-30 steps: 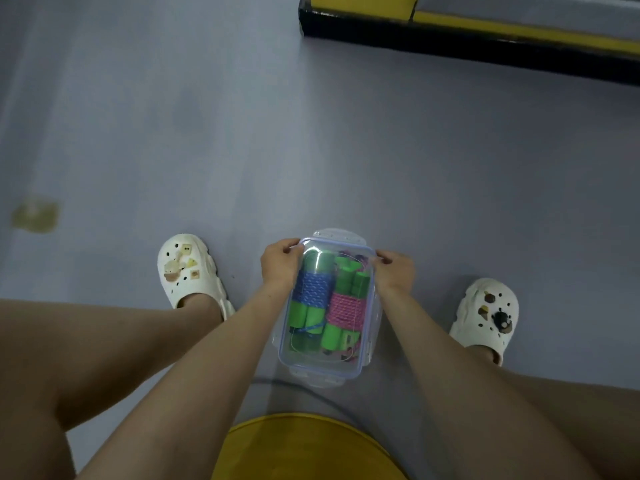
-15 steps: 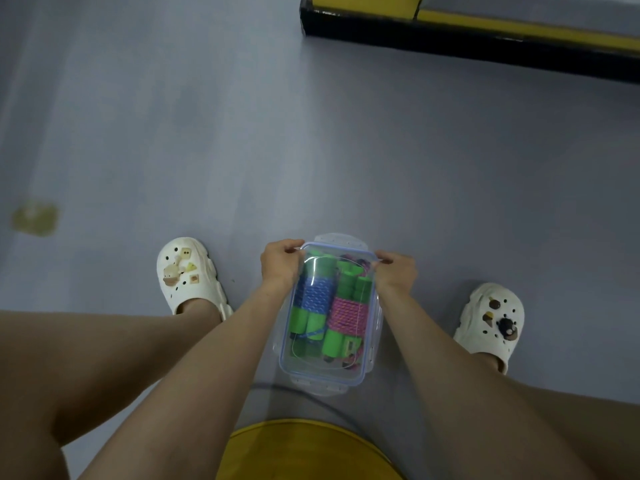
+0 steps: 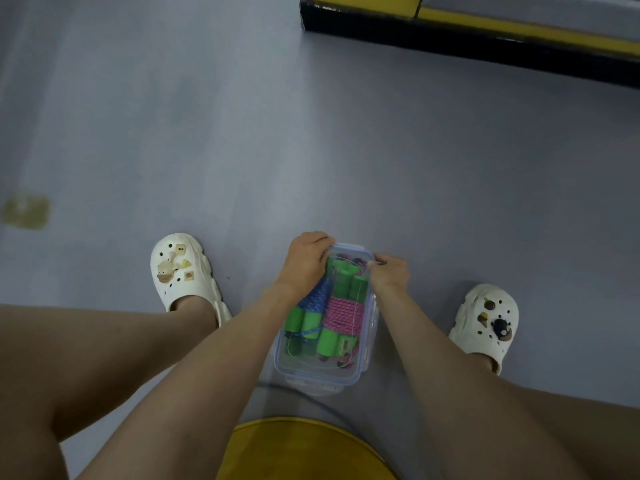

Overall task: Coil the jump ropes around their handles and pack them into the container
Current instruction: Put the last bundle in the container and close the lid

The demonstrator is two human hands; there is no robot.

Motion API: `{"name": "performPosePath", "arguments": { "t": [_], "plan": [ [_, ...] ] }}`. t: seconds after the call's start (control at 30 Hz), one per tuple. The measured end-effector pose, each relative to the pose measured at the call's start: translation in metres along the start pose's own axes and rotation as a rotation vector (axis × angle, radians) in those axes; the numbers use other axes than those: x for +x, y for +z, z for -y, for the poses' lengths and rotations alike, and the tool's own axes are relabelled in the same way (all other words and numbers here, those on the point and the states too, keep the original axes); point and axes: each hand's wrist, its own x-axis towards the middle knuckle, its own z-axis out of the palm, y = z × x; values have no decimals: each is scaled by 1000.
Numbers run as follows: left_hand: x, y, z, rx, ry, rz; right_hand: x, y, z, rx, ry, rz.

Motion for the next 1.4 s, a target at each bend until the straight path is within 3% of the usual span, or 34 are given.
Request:
{"name": "performPosePath", "arguments": {
  "t": [0.13,0.3,0.47,0.57,0.7,1.13,1.27,1.4],
  "plan": [
    [10,-1,1,-229,-244,-3,1,4,-6,11,-6,-14],
    [14,-3,-1,-311,-324,36,2,5,-5,42,22,-22],
    [19,-3,2,-253,-293,99,4,8,-9,58,33,-25],
    [18,4,2,-116,-214,106,3,8,-8,52,34,-29],
    [22,14,-16,69,-140,236,0,6,-5,57,17,-35],
    [32,26,-23,61,-179,239,4,9,-12,16,-21,-6],
    [29,22,-17,-2,-236,140,8,6,-2,65,-3,23],
    [37,5,5,-81,-556,-82,10,-2,18,75,-50,23]
  ]
}}
